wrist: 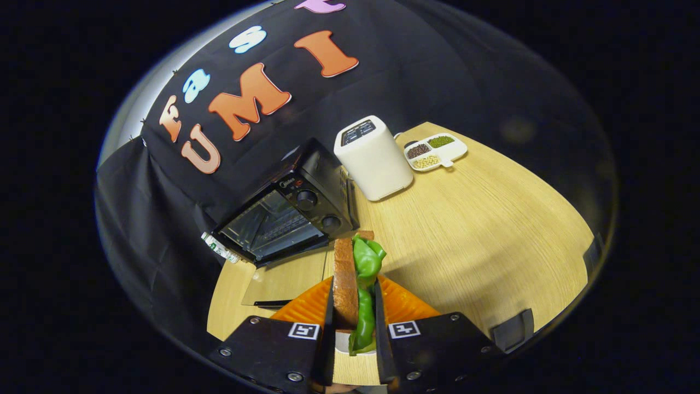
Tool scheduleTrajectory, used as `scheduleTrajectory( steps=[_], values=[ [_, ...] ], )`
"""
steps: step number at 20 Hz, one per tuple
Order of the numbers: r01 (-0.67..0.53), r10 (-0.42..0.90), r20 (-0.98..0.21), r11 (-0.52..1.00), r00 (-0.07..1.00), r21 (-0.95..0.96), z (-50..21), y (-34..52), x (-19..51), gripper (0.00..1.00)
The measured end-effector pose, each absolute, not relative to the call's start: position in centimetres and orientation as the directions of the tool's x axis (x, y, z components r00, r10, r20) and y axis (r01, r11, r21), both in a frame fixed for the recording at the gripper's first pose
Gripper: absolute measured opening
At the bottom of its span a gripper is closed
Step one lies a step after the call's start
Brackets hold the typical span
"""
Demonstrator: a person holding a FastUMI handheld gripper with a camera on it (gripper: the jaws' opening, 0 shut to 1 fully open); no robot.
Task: Open the toaster oven, put the food inside, and close the toaster oven door.
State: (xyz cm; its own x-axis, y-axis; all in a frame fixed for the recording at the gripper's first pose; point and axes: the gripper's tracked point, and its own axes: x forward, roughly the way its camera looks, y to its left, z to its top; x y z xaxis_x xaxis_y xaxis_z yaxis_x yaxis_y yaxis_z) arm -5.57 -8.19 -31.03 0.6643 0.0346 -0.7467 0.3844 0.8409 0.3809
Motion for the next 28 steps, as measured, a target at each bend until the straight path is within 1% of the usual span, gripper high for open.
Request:
scheduleTrajectory(
  steps=[8, 12, 19, 28],
  values=[
    [0.268, 0.116, -0.688, 0.865, 0.716, 0.424, -28.4, -1.3, -2.2, 0.31],
    [0.248, 0.145, -0.671, 0.856, 0.727, 0.453, -28.8, 2.1, 0.1, 0.31],
    [0.274, 0.163, -0.629, 0.797, 0.76, 0.538, -30.2, 6.5, 4.7, 0.32],
    [0.373, 0.061, -0.575, 0.703, 0.816, 0.605, -33.1, 8.1, 10.6, 0.32]
  ],
)
